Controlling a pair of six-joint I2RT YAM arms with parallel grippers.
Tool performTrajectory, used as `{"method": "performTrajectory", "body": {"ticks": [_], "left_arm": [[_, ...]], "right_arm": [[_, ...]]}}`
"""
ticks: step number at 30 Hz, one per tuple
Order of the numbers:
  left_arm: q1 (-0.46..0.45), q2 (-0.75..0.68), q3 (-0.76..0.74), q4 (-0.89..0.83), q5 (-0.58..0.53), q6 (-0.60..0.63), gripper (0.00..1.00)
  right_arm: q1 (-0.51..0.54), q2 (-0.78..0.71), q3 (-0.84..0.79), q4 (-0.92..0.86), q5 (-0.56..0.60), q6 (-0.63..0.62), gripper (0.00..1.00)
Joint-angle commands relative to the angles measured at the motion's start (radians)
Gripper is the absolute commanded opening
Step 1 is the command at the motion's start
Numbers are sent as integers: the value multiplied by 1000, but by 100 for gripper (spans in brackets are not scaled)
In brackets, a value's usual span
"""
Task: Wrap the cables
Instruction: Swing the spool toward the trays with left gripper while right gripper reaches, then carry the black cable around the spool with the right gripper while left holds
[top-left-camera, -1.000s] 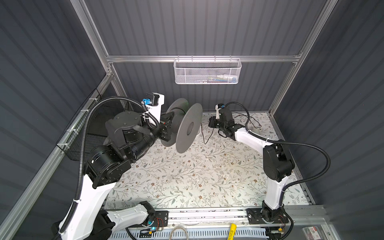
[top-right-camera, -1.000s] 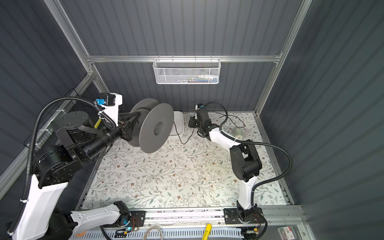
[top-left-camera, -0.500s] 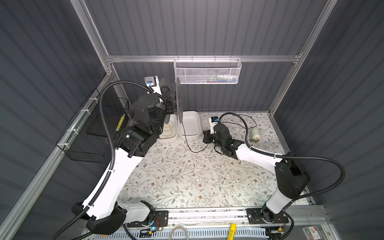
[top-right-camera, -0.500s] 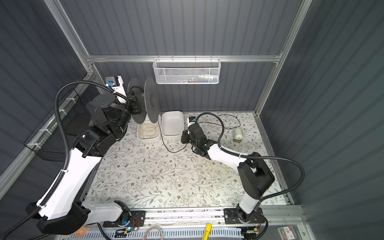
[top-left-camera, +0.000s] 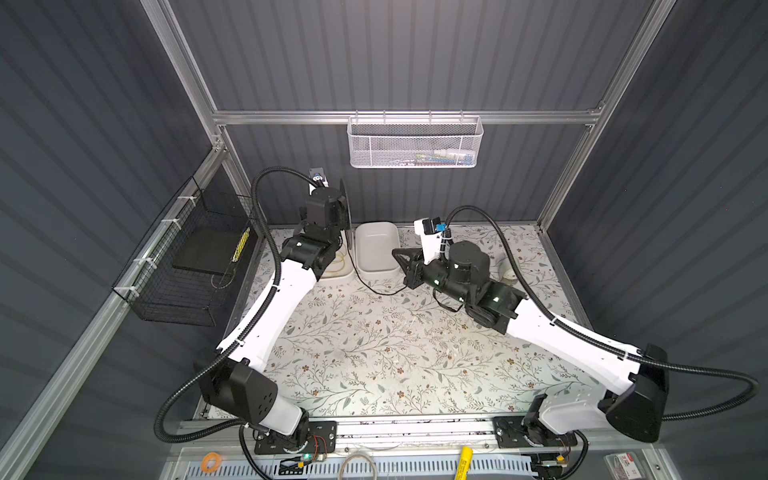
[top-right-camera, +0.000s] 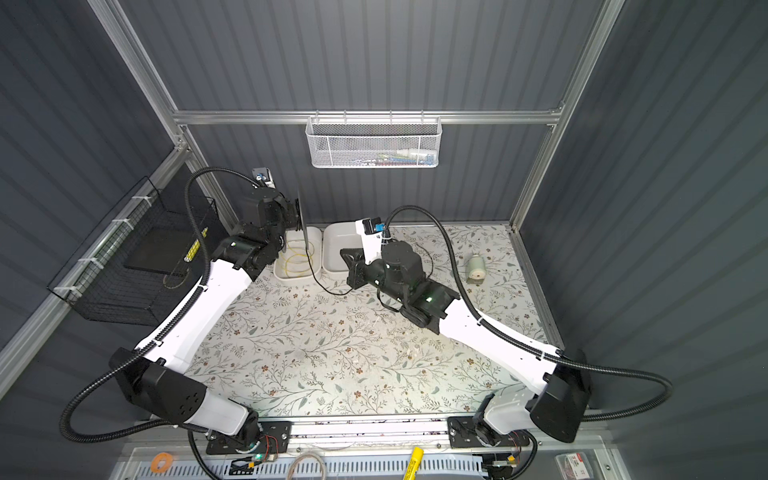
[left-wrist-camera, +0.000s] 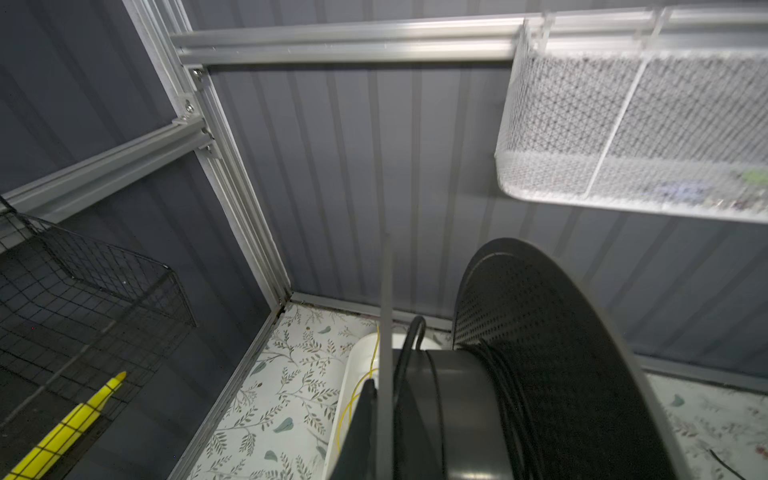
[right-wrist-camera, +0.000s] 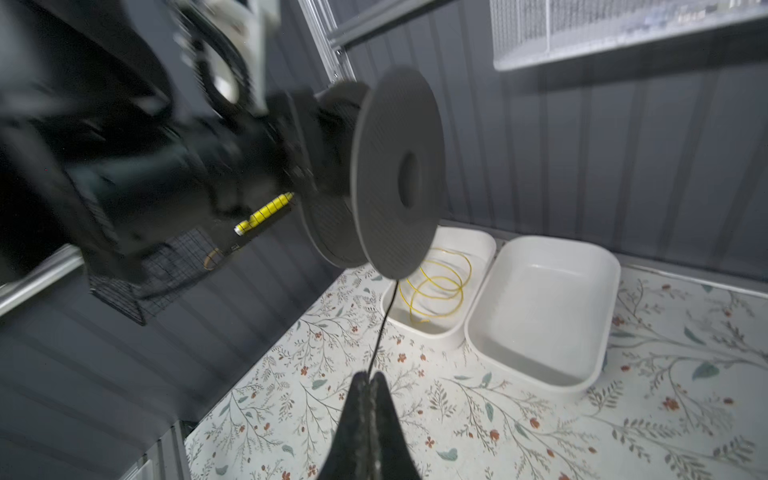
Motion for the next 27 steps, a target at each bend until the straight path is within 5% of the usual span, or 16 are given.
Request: {"method": "performTrajectory", "body": {"ticks": [1, 8, 14, 27], "left_arm": [[0, -13, -51, 123, -44, 61, 0], [-29, -78, -198, 54, 36, 52, 0], [-116, -163, -282, -16, -9, 86, 0], [-190, -327, -442, -316, 151, -47, 0]], "right_arm": [[-3, -15, 110, -43, -86, -18, 0], [-15, 98, 380, -135, -230, 12, 0], [-62, 151, 507, -178, -272, 20, 0], [-240, 188, 510, -187, -310, 106, 0]]}}
